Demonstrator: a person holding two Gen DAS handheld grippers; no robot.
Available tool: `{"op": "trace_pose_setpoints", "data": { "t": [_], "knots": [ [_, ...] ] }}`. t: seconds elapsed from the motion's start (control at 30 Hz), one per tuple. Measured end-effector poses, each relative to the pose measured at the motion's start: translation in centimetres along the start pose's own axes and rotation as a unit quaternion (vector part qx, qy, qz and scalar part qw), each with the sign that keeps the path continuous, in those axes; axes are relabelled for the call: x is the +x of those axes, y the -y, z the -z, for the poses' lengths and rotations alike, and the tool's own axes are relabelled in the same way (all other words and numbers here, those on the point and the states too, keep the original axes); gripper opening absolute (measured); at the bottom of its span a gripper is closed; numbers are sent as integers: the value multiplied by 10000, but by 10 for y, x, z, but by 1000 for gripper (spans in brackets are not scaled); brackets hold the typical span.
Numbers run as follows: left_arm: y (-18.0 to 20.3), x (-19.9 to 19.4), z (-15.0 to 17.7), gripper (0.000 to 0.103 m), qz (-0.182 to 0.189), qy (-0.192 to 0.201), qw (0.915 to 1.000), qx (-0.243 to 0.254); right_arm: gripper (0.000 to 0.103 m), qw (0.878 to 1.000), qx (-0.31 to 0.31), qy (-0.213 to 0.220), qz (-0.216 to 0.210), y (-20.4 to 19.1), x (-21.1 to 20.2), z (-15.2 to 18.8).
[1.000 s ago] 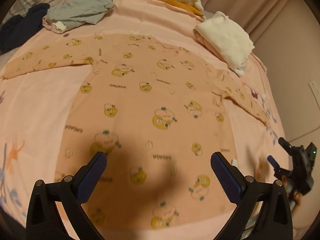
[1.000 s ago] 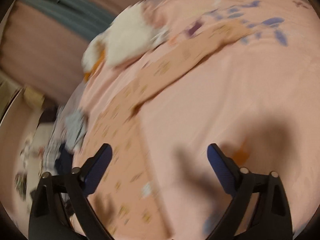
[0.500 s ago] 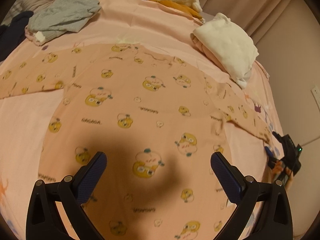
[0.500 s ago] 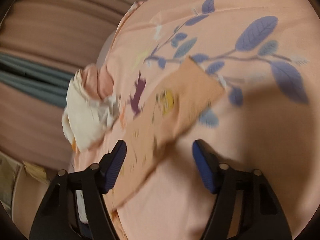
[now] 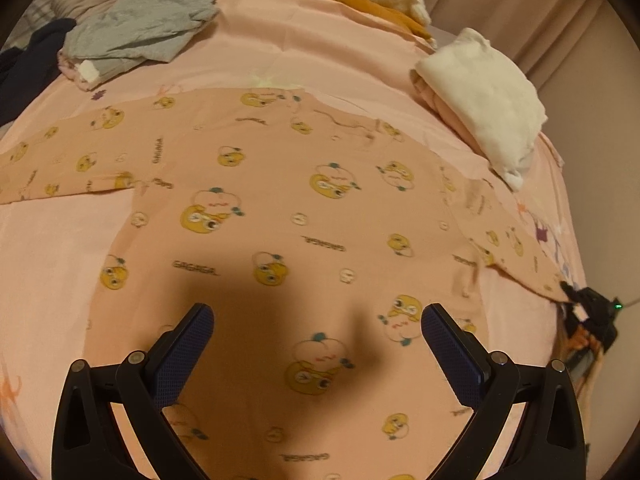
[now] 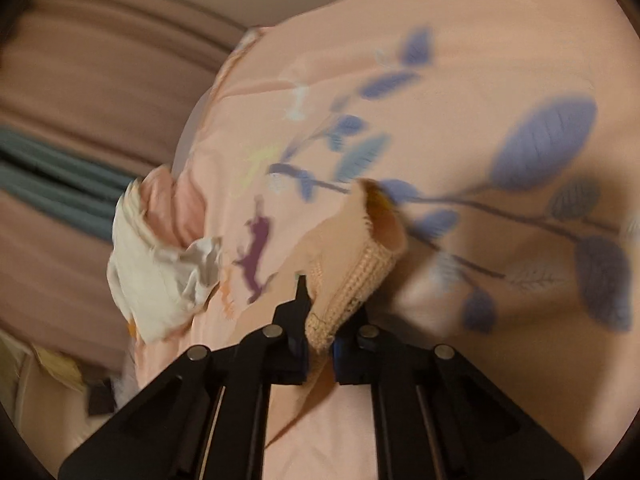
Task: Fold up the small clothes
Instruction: 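Grasp the sleeve cuff with the right tool and fold it across the shirt body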
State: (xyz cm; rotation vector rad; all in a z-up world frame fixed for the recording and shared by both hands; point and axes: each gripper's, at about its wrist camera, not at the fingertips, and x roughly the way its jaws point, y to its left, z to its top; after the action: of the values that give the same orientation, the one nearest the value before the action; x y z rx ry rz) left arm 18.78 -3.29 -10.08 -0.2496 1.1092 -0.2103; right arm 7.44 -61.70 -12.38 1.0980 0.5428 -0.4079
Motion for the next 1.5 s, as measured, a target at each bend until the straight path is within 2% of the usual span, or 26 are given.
{"op": "trace_pose_setpoints", "data": {
  "t": [0.13,0.3,0.43,0.5,0.63,0.77,0.9,1.0,1.1,1.17,1.2,1.23,1.3,1.37,1.4,1.43,1.47,1.5],
  "knots": [
    [-16,-5,-4,103,-61,37,9997,-237,8,9954,-950,-6,123,-61,-9,3],
    [-38,-19,-5,103,31,118,9990,-432,8,9754,-2198,-23,153,-163,-24,27],
    [-60,-36,-5,103,8,294,9982,-518,8,9515,-3075,-25,78,-247,-25,66],
    [-75,-43,-6,103,11,357,9975,-616,8,9338,-3576,8,80,-289,-22,96],
    [-106,-54,-8,103,-73,461,9955,-830,8,9032,-4291,-63,18,-345,-6,157],
    [-137,-61,-10,103,-184,541,9928,-1048,8,8637,-5034,-230,38,-380,21,234],
    [-166,-66,-11,103,-311,598,9897,-1266,8,8165,-5751,-496,137,-388,52,316],
    [-183,-69,-12,103,-375,636,9872,-1416,9,7734,-6290,-766,179,-386,73,382],
    [-194,-71,-13,103,-428,667,9853,-1511,11,7314,-6753,-920,235,-380,84,434],
    [-199,-71,-13,103,-426,672,9845,-1560,16,7004,-7033,-1192,221,-370,93,463],
    [-200,-71,-13,103,-413,674,9842,-1582,26,6914,-7108,-1278,205,-369,94,474],
    [-200,-71,-14,103,-407,687,9840,-1595,38,6772,-7208,-1468,170,-363,95,483],
    [-198,-71,-17,103,-402,695,9843,-1572,47,6689,-7240,-1686,-41,-359,90,486],
    [-196,-70,-20,103,-361,713,9850,-1527,50,6680,-7145,-2005,-555,-359,76,476],
    [-191,-69,-23,103,-337,728,9857,-1482,52,6713,-7059,-2127,-761,-359,70,469],
    [-188,-68,-26,103,-266,746,9863,-1446,55,6826,-6872,-2250,-1058,-360,60,453],
    [-185,-67,-30,103,-184,756,9868,-1419,57,6990,-6646,-2304,-1288,-360,52,435],
    [-181,-66,-34,103,-91,774,9873,-1387,62,7206,-6371,-2312,-1466,-358,45,412]
  ]
}}
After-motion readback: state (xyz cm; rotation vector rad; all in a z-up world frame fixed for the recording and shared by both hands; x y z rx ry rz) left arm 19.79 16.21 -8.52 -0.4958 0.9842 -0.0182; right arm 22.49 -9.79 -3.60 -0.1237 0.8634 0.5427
